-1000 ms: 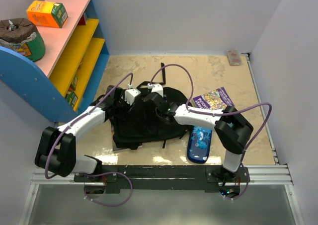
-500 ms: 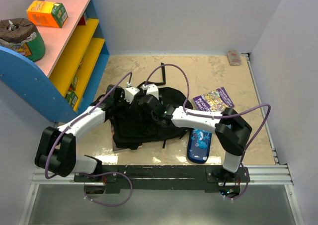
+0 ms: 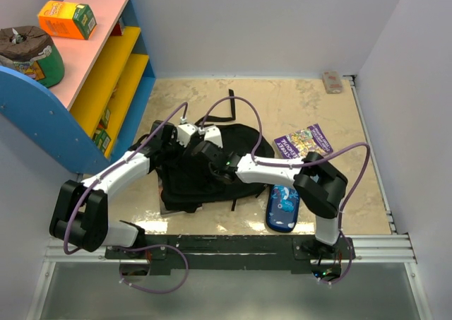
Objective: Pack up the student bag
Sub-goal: Adjust the student bag at the center of the board.
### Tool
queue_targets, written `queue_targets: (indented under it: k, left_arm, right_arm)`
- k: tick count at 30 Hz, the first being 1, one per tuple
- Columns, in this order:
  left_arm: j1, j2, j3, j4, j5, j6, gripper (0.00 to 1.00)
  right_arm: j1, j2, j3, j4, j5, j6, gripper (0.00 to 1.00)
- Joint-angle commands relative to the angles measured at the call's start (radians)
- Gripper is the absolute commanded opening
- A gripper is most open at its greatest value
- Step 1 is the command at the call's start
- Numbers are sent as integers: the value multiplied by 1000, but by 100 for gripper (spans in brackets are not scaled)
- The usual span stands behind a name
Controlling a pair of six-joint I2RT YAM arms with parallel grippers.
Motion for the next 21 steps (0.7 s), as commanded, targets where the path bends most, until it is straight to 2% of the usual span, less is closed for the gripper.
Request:
queue_targets:
  k: [1, 5, 10, 14, 17, 19, 21]
  left_arm:
    - [6, -19, 0, 29, 2, -3, 29]
    - [6, -19, 1, 29, 3, 3, 29]
    - [6, -19, 53, 9, 28, -6, 30]
    - [-4, -9, 148, -49, 130, -87, 36]
    - [-66, 18, 205, -63, 164, -136, 42]
    - [-128, 46, 228, -64, 160, -161, 50]
    - [-182, 87, 239, -58, 123, -176, 53]
  right_arm:
    - [-1, -63, -17, -15, 67, 9, 16]
    - [-6, -110, -68, 19, 64, 28, 1]
    - [-32, -187, -167, 102, 3, 69, 0]
    - [-84, -261, -323, 253, -109, 123, 0]
    - [-145, -299, -419, 391, -228, 176, 0]
    - [-176, -298, -437, 419, -270, 203, 0]
    - [-179, -296, -447, 444, -279, 215, 0]
